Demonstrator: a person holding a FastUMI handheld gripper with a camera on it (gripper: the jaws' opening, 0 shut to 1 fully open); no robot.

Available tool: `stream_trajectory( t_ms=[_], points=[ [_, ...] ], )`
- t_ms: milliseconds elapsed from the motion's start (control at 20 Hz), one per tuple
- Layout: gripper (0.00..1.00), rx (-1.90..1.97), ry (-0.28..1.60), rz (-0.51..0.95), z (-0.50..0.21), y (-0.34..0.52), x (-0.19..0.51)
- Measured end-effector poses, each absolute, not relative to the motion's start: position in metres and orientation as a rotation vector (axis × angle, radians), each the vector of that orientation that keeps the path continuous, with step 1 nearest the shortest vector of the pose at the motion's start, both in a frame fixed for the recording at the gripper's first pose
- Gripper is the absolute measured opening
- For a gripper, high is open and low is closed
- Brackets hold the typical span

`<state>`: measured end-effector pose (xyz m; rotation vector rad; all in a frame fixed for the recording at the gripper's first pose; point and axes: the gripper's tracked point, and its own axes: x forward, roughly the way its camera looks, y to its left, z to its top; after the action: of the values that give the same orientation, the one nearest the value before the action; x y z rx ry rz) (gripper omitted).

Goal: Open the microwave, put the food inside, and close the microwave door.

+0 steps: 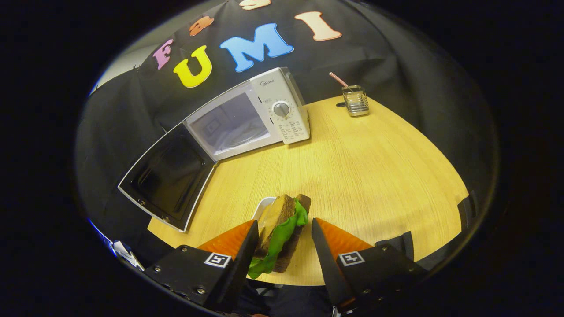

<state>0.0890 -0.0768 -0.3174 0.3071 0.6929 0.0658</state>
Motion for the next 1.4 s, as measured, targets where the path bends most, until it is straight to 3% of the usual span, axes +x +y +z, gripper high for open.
stream_trajectory(
  t_ms=[250,350,450,550,600,700,750,1400],
  points=[
    [0.74,0.431,0.794,0.100,-0.330,-0.077,0.090],
    [0.69,0.461,0.810,0.101,-0.325,-0.076,0.095],
    [0.53,0.487,0.815,0.103,-0.323,-0.071,0.106],
    [0.51,0.501,0.810,0.100,-0.321,-0.069,0.108],
    [0.37,0.481,0.809,0.112,-0.317,-0.068,0.104],
    [0.37,0.498,0.789,0.105,-0.311,-0.068,0.105],
    [0.24,0.488,0.781,0.118,-0.309,-0.067,0.105],
    [0.24,0.786,0.425,0.227,-0.225,-0.017,0.153]
  ],
)
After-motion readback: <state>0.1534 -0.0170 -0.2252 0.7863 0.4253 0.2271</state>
